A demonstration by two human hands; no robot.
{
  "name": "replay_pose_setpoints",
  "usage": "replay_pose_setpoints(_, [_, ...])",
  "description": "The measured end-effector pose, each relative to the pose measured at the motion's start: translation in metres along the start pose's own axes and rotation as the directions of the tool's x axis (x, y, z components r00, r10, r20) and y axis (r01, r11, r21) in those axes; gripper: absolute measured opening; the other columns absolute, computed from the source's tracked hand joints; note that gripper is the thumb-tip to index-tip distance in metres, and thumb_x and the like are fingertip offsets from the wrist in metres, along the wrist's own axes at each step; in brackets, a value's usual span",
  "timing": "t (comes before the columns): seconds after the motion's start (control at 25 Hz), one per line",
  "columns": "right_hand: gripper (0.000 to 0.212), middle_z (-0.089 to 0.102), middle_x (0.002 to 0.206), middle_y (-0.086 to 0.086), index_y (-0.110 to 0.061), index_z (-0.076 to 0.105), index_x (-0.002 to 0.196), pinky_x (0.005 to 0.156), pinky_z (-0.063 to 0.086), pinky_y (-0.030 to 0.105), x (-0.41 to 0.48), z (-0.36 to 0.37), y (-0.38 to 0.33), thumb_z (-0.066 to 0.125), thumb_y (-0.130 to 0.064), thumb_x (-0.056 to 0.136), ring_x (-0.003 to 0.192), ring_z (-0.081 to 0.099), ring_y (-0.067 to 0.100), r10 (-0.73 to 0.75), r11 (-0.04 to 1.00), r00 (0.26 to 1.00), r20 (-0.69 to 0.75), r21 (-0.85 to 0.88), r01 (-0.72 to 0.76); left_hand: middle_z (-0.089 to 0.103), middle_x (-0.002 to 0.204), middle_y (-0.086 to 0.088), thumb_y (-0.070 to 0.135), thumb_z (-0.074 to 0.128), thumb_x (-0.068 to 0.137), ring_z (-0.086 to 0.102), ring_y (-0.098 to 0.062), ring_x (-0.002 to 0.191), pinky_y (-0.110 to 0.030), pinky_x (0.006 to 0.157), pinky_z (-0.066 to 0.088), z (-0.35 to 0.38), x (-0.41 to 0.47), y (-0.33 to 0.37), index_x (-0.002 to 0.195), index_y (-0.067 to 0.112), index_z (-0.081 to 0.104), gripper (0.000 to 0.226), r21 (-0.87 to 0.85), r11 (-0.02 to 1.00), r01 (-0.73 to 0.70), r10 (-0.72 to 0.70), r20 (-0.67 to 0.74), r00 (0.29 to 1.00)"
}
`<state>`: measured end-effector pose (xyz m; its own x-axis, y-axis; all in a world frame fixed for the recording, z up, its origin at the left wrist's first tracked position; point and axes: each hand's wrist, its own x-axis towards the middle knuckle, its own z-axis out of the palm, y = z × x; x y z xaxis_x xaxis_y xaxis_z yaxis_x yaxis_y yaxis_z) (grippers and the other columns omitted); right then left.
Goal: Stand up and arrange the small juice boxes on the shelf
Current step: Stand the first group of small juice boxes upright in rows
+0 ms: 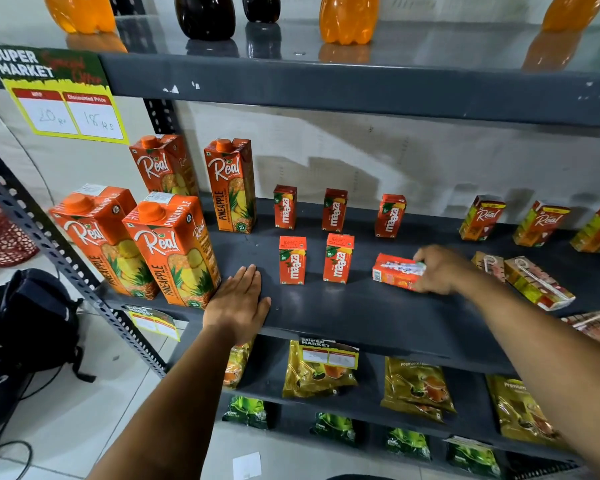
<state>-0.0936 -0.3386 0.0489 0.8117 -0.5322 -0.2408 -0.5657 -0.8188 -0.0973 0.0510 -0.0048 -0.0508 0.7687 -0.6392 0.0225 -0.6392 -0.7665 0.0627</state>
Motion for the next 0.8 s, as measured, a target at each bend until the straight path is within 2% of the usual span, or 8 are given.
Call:
replay_pose_setpoints(0.08, [0.064, 0.054, 0.127, 0.009, -0.017, 0.055, 0.130, 0.096, 0.045, 0.036, 0.002, -0.020, -0.004, 0.076, -0.017, 0.069, 0.114, 0.054, 0.027, -0.181, 0.980, 0.982, -0.054, -0.091, 0.176, 0.005, 0.163, -0.006, 0.048, 0.018, 0.098, 0.002, -0.019, 0.149, -0.034, 0.119, 0.004, 0.000, 0.000, 0.000, 0.152, 0.009, 0.008, 0.067, 0.008, 1.000, 0.000, 0.000, 0.002, 1.000])
replay_pose_setpoints(0.16, [0.058, 0.047, 0.133, 0.006, -0.018, 0.052, 0.133, 0.104, 0.040, 0.036, 0.004, -0.036, -0.013, 0.067, -0.019, 0.078, 0.123, 0.048, 0.026, -0.375, 0.916, 0.927, -0.007, -0.159, 0.369, 0.006, 0.162, -0.006, 0.048, 0.018, 0.098, 0.002, -0.020, 0.149, -0.034, 0.119, 0.004, 0.000, -0.001, -0.001, 0.152, 0.009, 0.008, 0.067, 0.008, 1.000, 0.001, -0.001, 0.004, 1.000])
replay_pose_setpoints(0.24, [0.051, 0.045, 0.136, 0.005, -0.020, 0.051, 0.133, 0.106, 0.039, 0.038, 0.004, -0.043, -0.022, 0.058, -0.028, 0.083, 0.128, 0.046, 0.026, -0.463, 0.861, 0.883, 0.079, -0.199, 0.469, 0.006, 0.162, -0.007, 0.048, 0.019, 0.098, 0.003, -0.020, 0.149, -0.035, 0.119, 0.005, -0.001, -0.001, 0.001, 0.152, 0.009, 0.008, 0.067, 0.002, 1.000, 0.000, 0.000, 0.006, 1.000])
replay_pose_setpoints(0.32, [0.052, 0.042, 0.143, 0.004, -0.020, 0.046, 0.138, 0.109, 0.037, 0.038, 0.004, -0.047, -0.027, 0.060, -0.020, 0.087, 0.133, 0.041, 0.024, -0.519, 0.781, 0.845, 0.130, -0.328, 0.531, 0.007, 0.162, -0.007, 0.048, 0.020, 0.098, 0.004, -0.020, 0.149, -0.035, 0.119, 0.005, -0.001, -0.001, 0.001, 0.152, 0.009, 0.009, 0.067, -0.009, 1.000, 0.001, -0.001, 0.004, 1.000])
replay_pose_setpoints(0.4, [0.057, 0.040, 0.148, 0.005, -0.020, 0.042, 0.142, 0.111, 0.035, 0.036, 0.003, -0.050, -0.026, 0.061, -0.014, 0.088, 0.136, 0.038, 0.023, -0.534, 0.729, 0.833, 0.144, -0.421, 0.540, 0.008, 0.162, -0.007, 0.048, 0.020, 0.098, 0.004, -0.021, 0.149, -0.036, 0.120, 0.005, -0.001, -0.002, 0.001, 0.152, 0.009, 0.009, 0.067, -0.013, 1.000, 0.002, -0.002, 0.004, 1.000])
replay_pose_setpoints(0.56, [0.061, 0.041, 0.150, 0.003, -0.022, 0.041, 0.142, 0.107, 0.037, 0.032, 0.006, -0.057, -0.021, 0.063, -0.012, 0.086, 0.136, 0.039, 0.022, -0.533, 0.704, 0.833, 0.148, -0.468, 0.533, 0.008, 0.162, -0.007, 0.048, 0.020, 0.099, 0.005, -0.021, 0.148, -0.036, 0.120, 0.006, -0.003, -0.003, 0.001, 0.152, 0.009, 0.010, 0.067, -0.012, 1.000, -0.001, 0.001, 0.001, 1.000])
replay_pose_setpoints(0.68, [0.057, 0.054, 0.138, 0.006, -0.022, 0.047, 0.136, 0.098, 0.047, 0.037, 0.010, -0.057, -0.023, 0.065, -0.036, 0.084, 0.122, 0.053, 0.026, -0.437, 0.792, 0.896, 0.078, -0.439, 0.425, 0.009, 0.162, -0.008, 0.048, 0.020, 0.098, 0.005, -0.021, 0.148, -0.036, 0.120, 0.006, -0.002, -0.003, 0.001, 0.152, 0.009, 0.010, 0.067, -0.018, 1.000, -0.008, 0.008, -0.008, 1.000])
replay_pose_setpoints(0.8, [0.059, 0.063, 0.105, 0.008, -0.015, 0.058, 0.113, 0.073, 0.051, 0.035, 0.011, -0.056, -0.032, 0.051, -0.065, 0.082, 0.090, 0.060, 0.026, -0.242, 0.885, 0.970, 0.016, -0.406, 0.227, 0.009, 0.162, -0.008, 0.047, 0.022, 0.099, 0.006, -0.021, 0.148, -0.035, 0.119, 0.006, -0.002, -0.003, 0.001, 0.152, 0.009, 0.010, 0.067, -0.037, 0.999, -0.004, 0.003, -0.020, 1.000])
